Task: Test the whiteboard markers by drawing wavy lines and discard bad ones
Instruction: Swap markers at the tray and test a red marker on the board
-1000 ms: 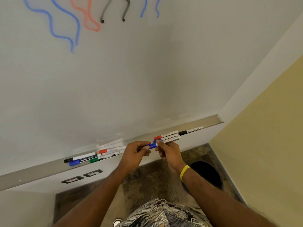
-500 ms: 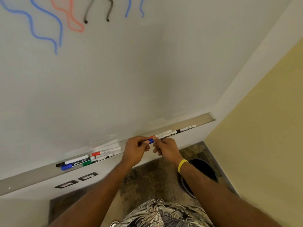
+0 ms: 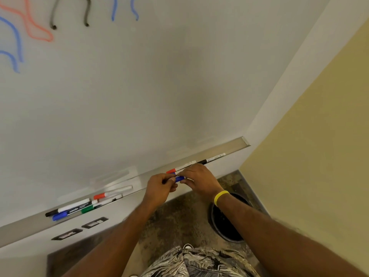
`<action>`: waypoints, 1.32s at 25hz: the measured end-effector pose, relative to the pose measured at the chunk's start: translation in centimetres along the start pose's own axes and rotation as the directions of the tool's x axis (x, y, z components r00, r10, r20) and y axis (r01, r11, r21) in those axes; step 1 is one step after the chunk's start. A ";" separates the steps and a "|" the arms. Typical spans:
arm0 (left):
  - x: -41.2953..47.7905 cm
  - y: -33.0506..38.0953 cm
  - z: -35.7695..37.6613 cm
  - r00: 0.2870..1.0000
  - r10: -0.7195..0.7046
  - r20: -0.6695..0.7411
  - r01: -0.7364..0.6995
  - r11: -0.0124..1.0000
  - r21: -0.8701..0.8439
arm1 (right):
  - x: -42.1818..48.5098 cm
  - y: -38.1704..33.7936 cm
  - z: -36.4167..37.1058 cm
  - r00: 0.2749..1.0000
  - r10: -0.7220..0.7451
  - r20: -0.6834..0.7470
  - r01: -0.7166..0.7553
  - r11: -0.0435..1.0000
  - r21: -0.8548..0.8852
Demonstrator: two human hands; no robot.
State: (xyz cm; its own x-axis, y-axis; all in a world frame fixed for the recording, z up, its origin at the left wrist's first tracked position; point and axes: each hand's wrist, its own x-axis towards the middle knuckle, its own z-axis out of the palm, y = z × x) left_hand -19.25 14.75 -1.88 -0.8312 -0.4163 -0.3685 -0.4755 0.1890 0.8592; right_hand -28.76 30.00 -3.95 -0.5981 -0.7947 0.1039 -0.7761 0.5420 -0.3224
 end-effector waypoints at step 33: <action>2.4 -4.9 -2.1 0.973 -0.119 -0.196 0.150 0.977 0.149 | 5.6 13.7 -1.5 0.887 0.270 0.373 -0.231 0.962 -0.148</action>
State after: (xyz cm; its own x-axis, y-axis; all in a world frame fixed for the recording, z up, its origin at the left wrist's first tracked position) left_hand -18.27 10.97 -6.22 -0.6959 -0.6022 -0.3914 -0.6321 0.2549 0.7317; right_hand -42.99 33.36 -6.40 -0.6661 -0.6607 -0.3461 -0.6377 0.7452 -0.1951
